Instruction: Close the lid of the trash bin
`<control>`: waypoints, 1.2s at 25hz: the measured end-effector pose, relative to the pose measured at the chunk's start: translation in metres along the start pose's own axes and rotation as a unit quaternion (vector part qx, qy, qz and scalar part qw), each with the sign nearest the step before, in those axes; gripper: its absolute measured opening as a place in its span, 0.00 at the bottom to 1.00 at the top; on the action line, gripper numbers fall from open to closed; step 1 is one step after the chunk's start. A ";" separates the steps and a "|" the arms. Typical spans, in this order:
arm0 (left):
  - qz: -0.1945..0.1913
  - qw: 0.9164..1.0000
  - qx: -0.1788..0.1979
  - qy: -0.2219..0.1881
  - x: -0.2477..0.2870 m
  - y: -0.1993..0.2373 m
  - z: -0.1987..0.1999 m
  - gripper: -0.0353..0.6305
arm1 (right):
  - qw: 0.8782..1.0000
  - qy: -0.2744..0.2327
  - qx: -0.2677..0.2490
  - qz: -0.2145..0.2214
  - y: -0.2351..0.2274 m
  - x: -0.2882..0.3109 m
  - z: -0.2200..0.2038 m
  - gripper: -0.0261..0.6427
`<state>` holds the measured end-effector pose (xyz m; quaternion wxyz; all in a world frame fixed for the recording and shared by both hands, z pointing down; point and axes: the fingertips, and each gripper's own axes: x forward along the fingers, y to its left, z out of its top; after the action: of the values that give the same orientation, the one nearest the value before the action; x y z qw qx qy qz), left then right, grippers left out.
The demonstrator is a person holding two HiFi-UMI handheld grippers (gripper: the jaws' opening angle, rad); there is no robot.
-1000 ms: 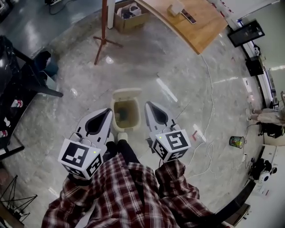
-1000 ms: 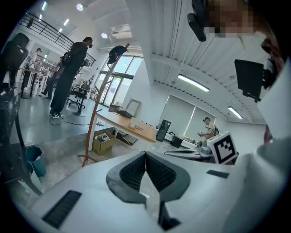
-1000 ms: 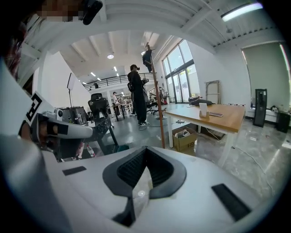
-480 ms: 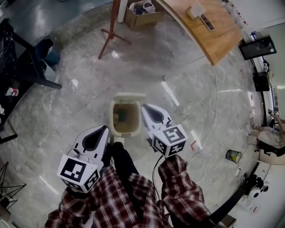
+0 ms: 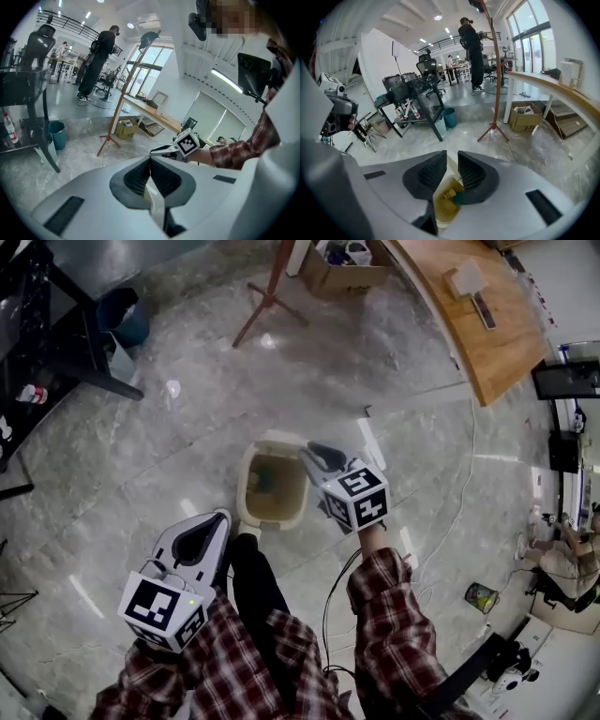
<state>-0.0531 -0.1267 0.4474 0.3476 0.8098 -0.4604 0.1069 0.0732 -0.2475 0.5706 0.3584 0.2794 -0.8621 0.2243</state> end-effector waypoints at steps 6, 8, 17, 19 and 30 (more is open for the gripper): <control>0.020 1.000 -0.021 -0.001 0.002 0.014 -0.009 0.07 | 0.995 0.072 -0.058 0.029 -0.020 0.035 -0.013 0.14; 0.022 0.999 -0.028 0.001 0.002 0.017 -0.014 0.07 | 0.992 0.089 -0.077 0.043 -0.021 0.045 -0.018 0.14; 0.026 0.999 -0.031 0.008 0.004 0.024 -0.019 0.07 | 0.977 0.145 -0.119 0.104 -0.019 0.064 -0.034 0.14; 0.022 0.999 -0.030 0.008 0.005 0.022 -0.018 0.07 | 0.974 0.155 -0.129 0.107 -0.014 0.062 -0.038 0.14; -0.001 1.000 -0.024 0.013 0.008 0.009 -0.017 0.07 | 0.953 0.203 -0.171 0.145 0.033 0.041 -0.084 0.14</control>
<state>-0.0537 -0.1245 0.4681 0.3730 0.8003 -0.4572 0.1065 0.0686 -0.1869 0.6489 0.5319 0.0351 -0.8277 0.1753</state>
